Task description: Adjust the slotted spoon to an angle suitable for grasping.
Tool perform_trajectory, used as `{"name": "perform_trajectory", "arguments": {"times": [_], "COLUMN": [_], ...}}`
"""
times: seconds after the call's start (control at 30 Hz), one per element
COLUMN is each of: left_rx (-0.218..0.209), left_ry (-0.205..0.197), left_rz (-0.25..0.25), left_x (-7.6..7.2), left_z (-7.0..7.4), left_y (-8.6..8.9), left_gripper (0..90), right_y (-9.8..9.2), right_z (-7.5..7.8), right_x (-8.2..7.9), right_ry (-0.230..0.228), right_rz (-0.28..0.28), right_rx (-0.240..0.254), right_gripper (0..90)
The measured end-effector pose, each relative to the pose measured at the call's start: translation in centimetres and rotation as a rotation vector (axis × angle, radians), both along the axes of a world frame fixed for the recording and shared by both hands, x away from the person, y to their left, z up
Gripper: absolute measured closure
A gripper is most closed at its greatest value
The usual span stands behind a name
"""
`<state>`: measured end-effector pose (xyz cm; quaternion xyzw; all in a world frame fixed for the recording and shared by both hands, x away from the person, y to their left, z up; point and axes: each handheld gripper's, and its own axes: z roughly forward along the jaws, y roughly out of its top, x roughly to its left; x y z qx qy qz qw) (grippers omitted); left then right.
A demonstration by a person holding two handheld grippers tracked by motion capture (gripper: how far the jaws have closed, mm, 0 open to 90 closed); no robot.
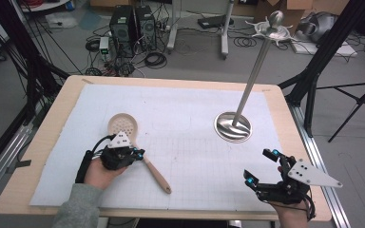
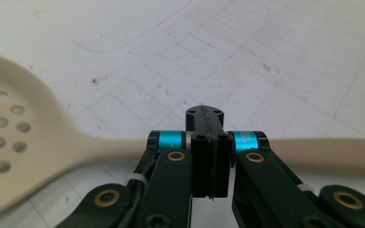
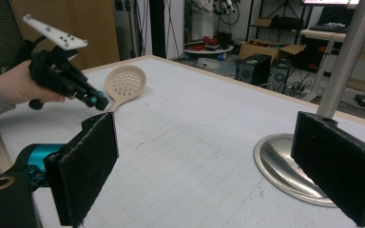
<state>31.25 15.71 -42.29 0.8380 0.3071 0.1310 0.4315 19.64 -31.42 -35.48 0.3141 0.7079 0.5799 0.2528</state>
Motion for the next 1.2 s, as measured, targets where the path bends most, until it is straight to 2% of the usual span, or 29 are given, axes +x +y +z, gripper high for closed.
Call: {"name": "perform_trajectory", "arguments": {"times": [0.07,0.23,0.27,0.3,0.33,0.4,0.57,0.63,0.77,1.03,1.17,1.2], "left_rx": [0.025,0.029,0.042,0.042,0.015,0.012,0.046,0.085,0.108,0.126,0.146,0.156], "left_ry": [-0.009,0.007,0.001,0.001,0.004,0.014,0.023,0.039,0.032,0.021,0.012,-0.007], "left_rz": [0.0,0.031,0.033,0.033,0.049,0.061,0.081,0.091,0.093,0.097,0.108,0.117], "left_x": [0.8,2.8,3.3,3.3,3.9,4.3,5.0,5.5,5.8,5.7,5.2,4.7], "left_z": [0.5,0.7,0.6,0.6,0.2,-0.2,-1.0,-1.6,-1.6,-1.7,-1.6,-1.6], "left_y": [-0.2,0.1,0.1,0.1,0.5,0.6,0.3,0.0,0.1,0.3,0.5,0.7], "left_gripper": [89.6,89.6,89.6,89.6,89.6,89.6,89.6,89.6,89.6,89.8,89.9,90.0], "right_y": [0.1,0.3,0.4,0.4,0.4,0.4,0.3,0.3,0.5,0.7,0.7,0.6], "right_z": [0.1,0.3,0.2,0.2,0.1,0.1,0.1,0.1,0.1,0.2,0.2,0.2], "right_x": [-0.1,-0.2,-0.1,-0.1,-0.1,0.0,0.0,0.0,0.1,0.0,0.0,0.0], "right_ry": [-0.003,-0.028,-0.02,-0.02,-0.015,-0.017,-0.017,-0.014,-0.019,-0.016,-0.017,-0.019], "right_rz": [0.003,0.013,0.016,0.016,0.014,0.017,0.021,0.019,0.026,0.036,0.04,0.041], "right_rx": [-0.004,-0.008,-0.007,-0.007,-0.008,-0.007,-0.006,-0.003,-0.009,-0.01,-0.011,-0.01], "right_gripper": [7.5,7.5,7.6,7.6,7.6,7.6,7.6,7.6,7.6,7.6,7.6,7.7]}}
